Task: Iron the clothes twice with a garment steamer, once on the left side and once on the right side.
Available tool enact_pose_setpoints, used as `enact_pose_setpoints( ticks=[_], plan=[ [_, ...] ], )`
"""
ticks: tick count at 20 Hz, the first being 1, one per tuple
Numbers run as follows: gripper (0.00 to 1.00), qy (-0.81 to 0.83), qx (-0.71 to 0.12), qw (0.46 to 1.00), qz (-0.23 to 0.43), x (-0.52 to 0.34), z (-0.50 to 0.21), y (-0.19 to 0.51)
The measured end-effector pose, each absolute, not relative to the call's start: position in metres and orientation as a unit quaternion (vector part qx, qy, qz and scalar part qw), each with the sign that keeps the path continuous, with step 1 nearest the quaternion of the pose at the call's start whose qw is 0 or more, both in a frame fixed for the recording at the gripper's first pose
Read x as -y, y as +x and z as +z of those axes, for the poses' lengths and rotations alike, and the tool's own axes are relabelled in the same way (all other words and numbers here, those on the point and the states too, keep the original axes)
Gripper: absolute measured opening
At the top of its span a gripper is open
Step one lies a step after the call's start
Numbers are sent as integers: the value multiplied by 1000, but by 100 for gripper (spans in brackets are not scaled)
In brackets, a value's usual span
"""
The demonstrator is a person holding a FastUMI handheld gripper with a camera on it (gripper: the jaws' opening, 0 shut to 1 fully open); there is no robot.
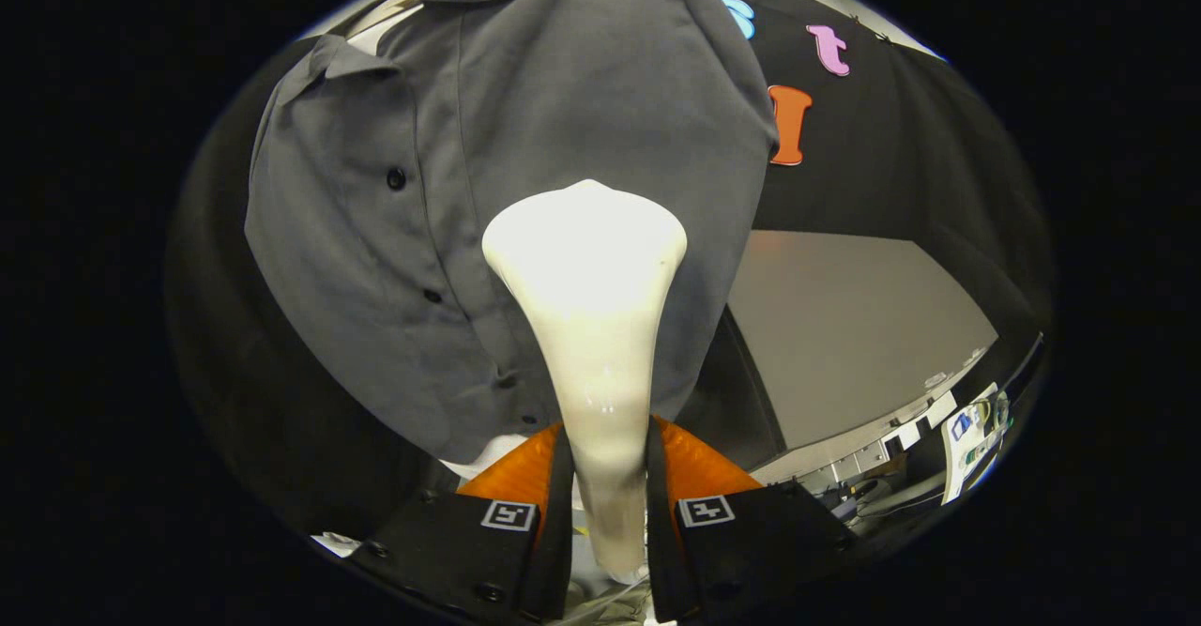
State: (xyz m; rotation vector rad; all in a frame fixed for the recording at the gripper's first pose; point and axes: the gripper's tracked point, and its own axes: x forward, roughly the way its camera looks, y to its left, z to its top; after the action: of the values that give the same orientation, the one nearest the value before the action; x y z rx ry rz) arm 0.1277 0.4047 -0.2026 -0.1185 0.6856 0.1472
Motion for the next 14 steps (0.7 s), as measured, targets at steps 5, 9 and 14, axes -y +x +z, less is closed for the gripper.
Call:
enact_pose_setpoints(
  ticks=[5,9,14],
  plan=[
    [42,-66,-365,926,70,-403,-239,120],
    [42,-70,-387,917,70,-398,-272,115],
    [42,-71,-415,905,68,-400,-305,101]
  ],
)
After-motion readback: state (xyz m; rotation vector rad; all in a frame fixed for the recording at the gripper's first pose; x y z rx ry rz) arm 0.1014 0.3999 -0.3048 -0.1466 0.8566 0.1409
